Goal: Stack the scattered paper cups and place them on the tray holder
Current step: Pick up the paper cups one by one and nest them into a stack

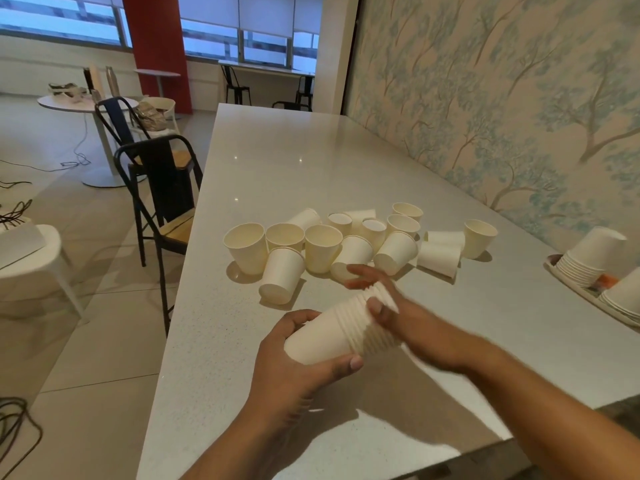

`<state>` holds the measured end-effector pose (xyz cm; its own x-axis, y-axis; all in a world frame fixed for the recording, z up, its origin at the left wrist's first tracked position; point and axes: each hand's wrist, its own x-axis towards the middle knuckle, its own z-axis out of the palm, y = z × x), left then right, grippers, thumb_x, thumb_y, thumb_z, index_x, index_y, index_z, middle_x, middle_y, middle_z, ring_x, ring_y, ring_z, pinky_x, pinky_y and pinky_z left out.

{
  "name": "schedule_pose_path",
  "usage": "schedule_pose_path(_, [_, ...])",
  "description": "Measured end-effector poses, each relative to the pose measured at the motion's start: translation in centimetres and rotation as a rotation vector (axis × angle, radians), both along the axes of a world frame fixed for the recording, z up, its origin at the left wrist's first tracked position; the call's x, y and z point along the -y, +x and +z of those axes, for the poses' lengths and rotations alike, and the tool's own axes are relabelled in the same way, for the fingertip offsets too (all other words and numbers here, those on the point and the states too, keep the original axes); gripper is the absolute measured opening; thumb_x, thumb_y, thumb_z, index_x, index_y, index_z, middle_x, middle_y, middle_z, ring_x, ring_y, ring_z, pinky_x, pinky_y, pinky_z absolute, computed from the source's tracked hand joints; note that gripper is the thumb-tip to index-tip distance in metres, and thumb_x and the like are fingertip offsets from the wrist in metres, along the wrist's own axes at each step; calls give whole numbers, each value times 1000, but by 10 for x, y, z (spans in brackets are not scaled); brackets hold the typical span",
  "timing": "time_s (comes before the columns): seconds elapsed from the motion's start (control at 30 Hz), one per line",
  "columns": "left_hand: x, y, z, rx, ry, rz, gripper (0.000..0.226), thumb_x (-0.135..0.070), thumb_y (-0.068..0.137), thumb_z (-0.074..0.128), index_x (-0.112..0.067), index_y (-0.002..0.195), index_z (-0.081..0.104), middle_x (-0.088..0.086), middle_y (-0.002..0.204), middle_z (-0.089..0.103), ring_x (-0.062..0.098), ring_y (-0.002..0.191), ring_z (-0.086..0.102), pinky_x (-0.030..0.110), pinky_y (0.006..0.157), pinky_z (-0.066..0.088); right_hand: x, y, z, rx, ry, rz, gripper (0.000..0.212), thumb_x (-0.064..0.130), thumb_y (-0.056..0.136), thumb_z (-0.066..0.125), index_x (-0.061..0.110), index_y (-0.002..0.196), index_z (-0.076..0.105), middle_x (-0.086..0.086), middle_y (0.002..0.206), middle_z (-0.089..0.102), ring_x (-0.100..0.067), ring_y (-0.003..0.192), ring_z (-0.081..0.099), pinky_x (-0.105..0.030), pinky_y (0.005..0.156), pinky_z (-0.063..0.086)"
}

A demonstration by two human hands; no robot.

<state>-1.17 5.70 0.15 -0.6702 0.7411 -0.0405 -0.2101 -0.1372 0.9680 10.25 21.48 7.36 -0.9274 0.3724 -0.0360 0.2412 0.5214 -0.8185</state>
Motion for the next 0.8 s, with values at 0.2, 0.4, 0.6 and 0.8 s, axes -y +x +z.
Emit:
schedule_pose_path(0.2, [36, -9, 4, -120, -33, 69, 72, -42, 26, 96, -44, 93, 68, -17, 92, 70, 1, 78, 69, 20, 59, 58, 12, -19, -10, -89, -227, 52, 91, 99, 59, 17, 64, 143, 23, 36, 154, 25, 3, 140, 28, -35, 110, 25])
schedule_pose_path(0.4, [78, -26, 5, -152, -76, 267, 71, -42, 18, 92, -47, 85, 71, 0, 96, 71, 26, 83, 68, 40, 63, 57, 4, -82, -19, -228, -105, -289, 56, 59, 85, 60, 32, 133, 53, 9, 133, 59, -9, 95, 66, -13, 59, 51])
schedule_pose_path(0.6, [106, -42, -2, -87, -91, 393, 67, -36, 12, 89, -44, 77, 74, 1, 82, 72, 19, 66, 65, 30, 54, 51, 8, -122, -54, -176, 96, -286, 100, 52, 61, 87, 27, 144, 37, 8, 141, 45, -11, 123, 47, -30, 94, 51])
schedule_pose_path(0.8, [117, -43, -6, -52, -83, 422, 68, -34, 12, 89, -44, 78, 74, -8, 76, 75, 14, 65, 66, 28, 53, 52, 6, -135, -67, -172, 170, -304, 104, 64, 50, 85, 31, 137, 38, 9, 134, 50, -8, 114, 48, -26, 89, 39])
